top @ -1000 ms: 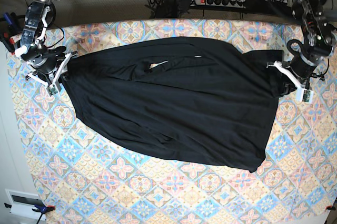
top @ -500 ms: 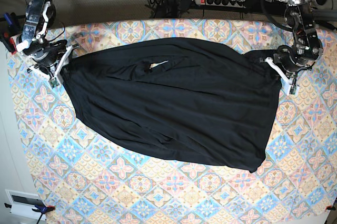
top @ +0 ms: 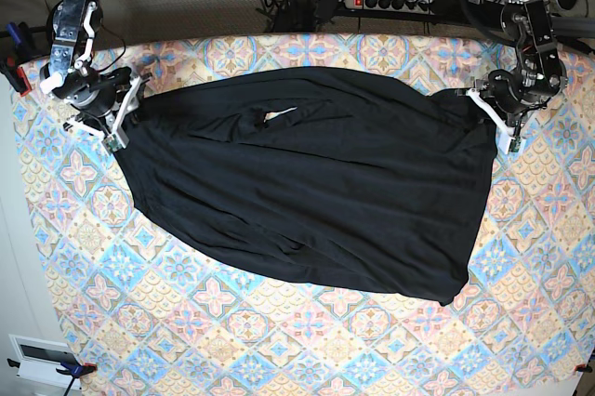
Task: Layout the t-shirt on the table in an organized manner, then fold the t-shirt properly
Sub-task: 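Hold the shirt edge with both grippers and lower it onto the table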
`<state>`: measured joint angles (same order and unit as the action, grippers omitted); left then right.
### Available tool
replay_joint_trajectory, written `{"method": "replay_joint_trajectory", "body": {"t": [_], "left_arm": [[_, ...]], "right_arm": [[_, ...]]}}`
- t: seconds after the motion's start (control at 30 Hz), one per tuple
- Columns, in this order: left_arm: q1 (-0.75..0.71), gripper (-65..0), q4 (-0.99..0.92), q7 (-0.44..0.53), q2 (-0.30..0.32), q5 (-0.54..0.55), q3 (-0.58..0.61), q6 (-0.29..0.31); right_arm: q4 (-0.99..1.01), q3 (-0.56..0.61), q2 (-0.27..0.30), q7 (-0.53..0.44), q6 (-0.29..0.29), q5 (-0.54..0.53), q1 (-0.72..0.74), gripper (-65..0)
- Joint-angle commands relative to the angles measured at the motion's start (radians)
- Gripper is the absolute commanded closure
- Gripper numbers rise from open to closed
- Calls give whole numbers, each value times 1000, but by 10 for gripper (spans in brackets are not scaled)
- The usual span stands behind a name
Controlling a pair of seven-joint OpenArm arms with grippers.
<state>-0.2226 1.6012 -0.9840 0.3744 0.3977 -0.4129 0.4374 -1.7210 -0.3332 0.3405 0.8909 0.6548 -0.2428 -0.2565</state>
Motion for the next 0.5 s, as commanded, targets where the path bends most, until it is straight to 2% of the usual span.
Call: {"method": "replay_joint_trajectory", "body": {"t": [0.0, 0.07, 0.17, 0.27, 0.47], "left_arm": [[5, -191, 17, 17, 16, 8, -7, -1], [5, -186, 17, 15, 15, 8, -7, -1], [7, -178, 17, 15, 15, 8, -7, -1], [7, -174, 17, 15, 15, 8, -7, -1], [9, -174, 17, 15, 15, 8, -7, -1]], "right_arm": [[-23, 18, 36, -13, 3, -7, -7, -205], [-27, 84, 64, -19, 3, -7, -13, -205], [-52, 158, 122, -77, 1, -7, -37, -206], [-58, 184, 142, -115, 0, -5, -63, -206], [-58, 254, 231, -169, 0, -5, -66, -206]]}}
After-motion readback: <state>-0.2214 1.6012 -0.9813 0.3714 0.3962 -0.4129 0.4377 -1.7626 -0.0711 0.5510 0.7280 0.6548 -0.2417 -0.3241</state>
